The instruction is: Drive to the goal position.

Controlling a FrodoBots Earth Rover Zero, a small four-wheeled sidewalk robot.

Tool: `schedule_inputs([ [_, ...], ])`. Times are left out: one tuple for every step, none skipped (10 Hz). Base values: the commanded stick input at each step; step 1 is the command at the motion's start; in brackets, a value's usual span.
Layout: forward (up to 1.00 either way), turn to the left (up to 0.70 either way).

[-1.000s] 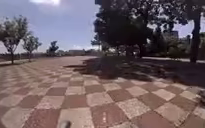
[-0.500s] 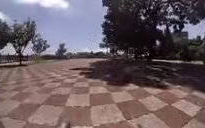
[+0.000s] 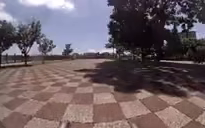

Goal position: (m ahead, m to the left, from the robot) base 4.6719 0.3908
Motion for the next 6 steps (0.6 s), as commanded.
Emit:
schedule_inputs([
  [0.7,0.0],
  [0.7,0.0],
  [0.7,0.0],
  [0.7,0.0],
  [0.7,0.0],
  [0.7,0.0],
])
